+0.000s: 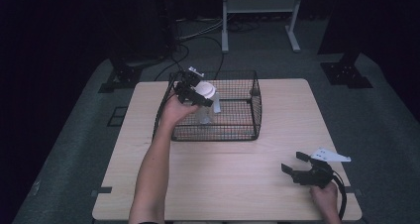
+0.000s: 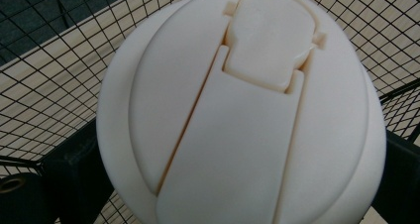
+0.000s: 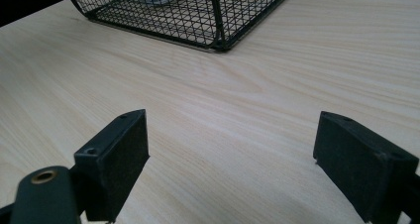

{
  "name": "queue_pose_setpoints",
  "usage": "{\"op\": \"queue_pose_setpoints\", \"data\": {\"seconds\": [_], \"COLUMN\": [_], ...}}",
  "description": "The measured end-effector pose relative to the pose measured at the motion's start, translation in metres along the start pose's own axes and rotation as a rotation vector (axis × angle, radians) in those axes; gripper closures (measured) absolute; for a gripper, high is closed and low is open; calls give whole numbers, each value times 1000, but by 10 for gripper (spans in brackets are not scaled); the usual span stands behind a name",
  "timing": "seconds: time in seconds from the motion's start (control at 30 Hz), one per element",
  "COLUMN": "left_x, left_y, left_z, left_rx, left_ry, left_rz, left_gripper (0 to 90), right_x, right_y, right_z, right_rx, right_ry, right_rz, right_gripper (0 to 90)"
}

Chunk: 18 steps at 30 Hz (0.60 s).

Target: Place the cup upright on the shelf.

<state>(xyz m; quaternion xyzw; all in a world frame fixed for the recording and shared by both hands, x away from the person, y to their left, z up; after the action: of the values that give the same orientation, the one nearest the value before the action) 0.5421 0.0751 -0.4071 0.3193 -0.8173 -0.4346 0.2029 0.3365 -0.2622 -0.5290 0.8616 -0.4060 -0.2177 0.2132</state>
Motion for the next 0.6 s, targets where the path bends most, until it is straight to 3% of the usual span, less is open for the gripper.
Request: {"op": "queue_pose_setpoints", "data": {"seconds": [0.6], "left_x": [4], "left_y": [12], "left_z": [5], "left_rx": [30], "left_ry": [-26], "left_rz": [-4], "left_gripper": [0], "right_x": [-1], "right_y": [0], "right_z": [0], "right_rx": [2], "right_ry": [3], "right_rz": [-5], "right_gripper": [129]}}
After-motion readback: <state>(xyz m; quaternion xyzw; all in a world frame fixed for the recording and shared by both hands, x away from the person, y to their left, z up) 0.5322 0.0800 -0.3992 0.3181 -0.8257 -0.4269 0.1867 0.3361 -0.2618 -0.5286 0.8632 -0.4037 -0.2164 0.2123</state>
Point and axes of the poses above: each handheld gripper's, and its own axes: y roughly backward along the jaws, z roughly out of its underside, x roughly to its right, the point moved 7 cm from there along -y, roughly forward along the jaws, and after that the axes turned 6 degrees about -x, right-handed, at the moved point
